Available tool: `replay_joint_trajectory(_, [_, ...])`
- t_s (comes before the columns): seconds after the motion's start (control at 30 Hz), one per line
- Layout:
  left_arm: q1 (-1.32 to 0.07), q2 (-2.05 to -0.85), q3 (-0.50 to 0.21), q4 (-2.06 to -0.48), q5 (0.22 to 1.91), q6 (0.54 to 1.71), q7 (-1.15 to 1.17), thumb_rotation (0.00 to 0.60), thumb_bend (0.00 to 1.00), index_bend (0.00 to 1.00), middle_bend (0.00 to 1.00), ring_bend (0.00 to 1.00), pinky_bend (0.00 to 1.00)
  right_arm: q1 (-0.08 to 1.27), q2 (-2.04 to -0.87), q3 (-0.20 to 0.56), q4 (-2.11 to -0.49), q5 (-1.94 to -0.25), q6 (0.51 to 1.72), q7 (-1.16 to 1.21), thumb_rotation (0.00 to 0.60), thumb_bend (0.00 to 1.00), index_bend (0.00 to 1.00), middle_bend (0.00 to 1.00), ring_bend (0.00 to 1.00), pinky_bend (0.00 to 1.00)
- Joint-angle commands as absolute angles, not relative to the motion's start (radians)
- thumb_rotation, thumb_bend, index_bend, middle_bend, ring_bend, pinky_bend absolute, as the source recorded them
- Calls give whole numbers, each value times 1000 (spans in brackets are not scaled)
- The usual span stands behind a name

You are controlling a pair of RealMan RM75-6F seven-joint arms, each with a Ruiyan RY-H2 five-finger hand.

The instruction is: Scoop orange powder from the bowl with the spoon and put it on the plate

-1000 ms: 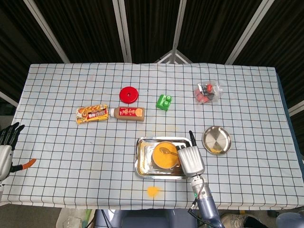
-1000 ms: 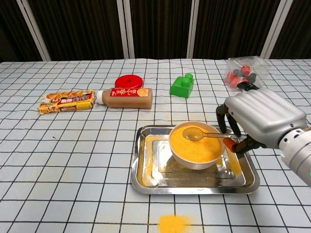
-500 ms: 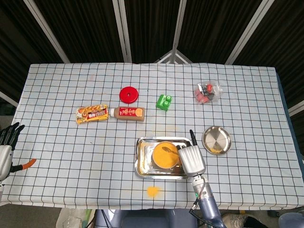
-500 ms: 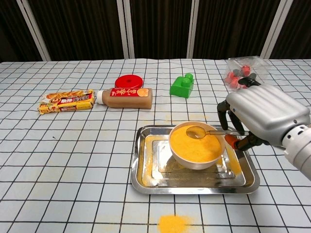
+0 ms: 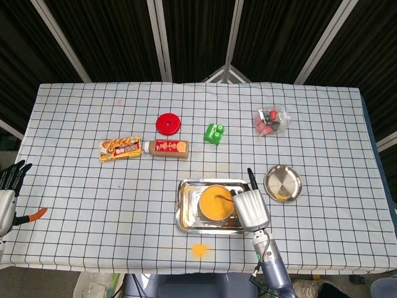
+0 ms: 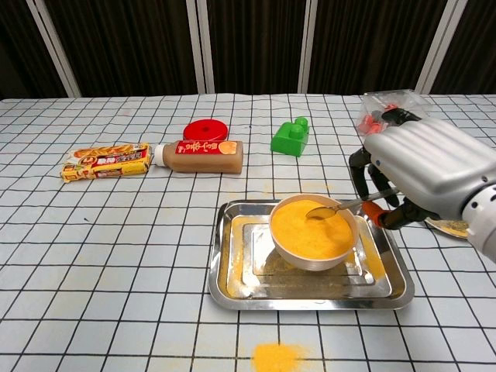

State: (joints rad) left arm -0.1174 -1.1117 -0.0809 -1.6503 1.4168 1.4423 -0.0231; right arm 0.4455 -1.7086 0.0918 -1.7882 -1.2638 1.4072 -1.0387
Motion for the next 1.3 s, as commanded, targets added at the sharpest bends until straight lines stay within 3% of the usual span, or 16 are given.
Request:
replay_joint_trajectory(0.03, [-118, -1111, -80, -1651, 1415, 1440, -22, 600, 1, 0, 0, 0, 0, 442, -1698, 88, -1799, -1266, 1409, -1040, 600, 665, 800, 745, 461, 0])
replay_joint_trajectory(0.63, [-118, -1109, -81, -1655, 1414, 1440, -26, 600, 1, 0, 0, 0, 0, 440, -1699, 86, -1798, -1317, 1409, -989, 600, 698, 882, 797, 488, 0])
replay_joint_trajectory(1.3, [-118, -1108, -82, -1657, 1412, 1439, -30, 600, 1, 0, 0, 0, 0, 446, -1692, 70, -1726, -1405, 1397, -980, 600, 702, 898, 805, 487, 0])
